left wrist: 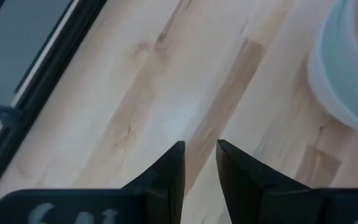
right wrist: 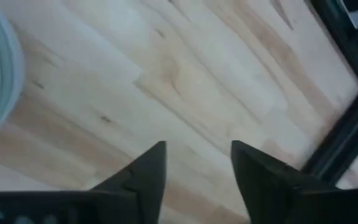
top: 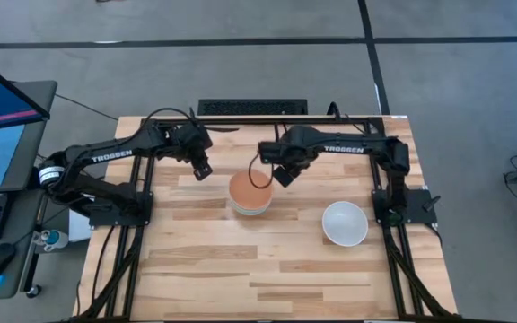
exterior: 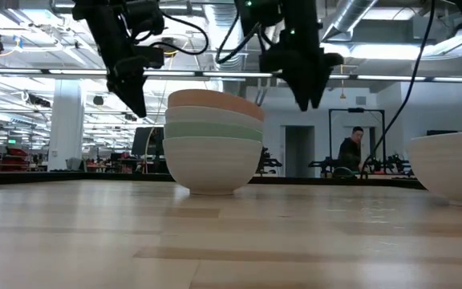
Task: Nest bowls inside each other
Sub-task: Stack the white bowl on top of the orange bowl
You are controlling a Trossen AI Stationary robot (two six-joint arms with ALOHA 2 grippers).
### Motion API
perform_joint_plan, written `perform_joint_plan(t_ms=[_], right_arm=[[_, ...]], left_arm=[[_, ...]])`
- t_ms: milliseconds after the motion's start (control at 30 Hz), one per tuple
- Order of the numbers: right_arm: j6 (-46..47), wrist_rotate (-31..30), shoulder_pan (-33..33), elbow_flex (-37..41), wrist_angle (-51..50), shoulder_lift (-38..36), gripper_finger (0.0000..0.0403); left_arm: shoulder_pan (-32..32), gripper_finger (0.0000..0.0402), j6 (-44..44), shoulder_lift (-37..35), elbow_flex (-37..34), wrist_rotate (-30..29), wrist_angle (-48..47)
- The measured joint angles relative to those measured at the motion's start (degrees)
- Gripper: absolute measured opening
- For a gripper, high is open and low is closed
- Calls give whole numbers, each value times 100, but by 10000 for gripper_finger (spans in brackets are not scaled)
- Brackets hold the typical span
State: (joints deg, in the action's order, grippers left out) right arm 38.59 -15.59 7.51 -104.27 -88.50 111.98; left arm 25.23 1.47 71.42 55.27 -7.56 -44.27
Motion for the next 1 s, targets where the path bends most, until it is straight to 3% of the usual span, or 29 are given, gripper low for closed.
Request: perform_joint_plan(t_ms=[133,267,467,633,867,1000], right_arm=[[432,-83,-365,13,302,-320,235],[869,-180,-755,90,987,-1032,238],[1970,-241,-1272,209,-98,-1993,224],[2762,-96,-1612,1427,356,-3106,216],[3964,405,-1990,3935,1003,-4513,216],[4140,405,-2254,4459,864,-4939,217]], left_arm=[[0,83,-165,0,0,271,136],[-4,83,-334,0,0,421,168],[0,83,-641,-2,0,733,189],[-2,83,-804,-2,0,987,236],[-42,83,-739,-2,0,1029,223],[-124,83,-486,-2,0,1031,224]])
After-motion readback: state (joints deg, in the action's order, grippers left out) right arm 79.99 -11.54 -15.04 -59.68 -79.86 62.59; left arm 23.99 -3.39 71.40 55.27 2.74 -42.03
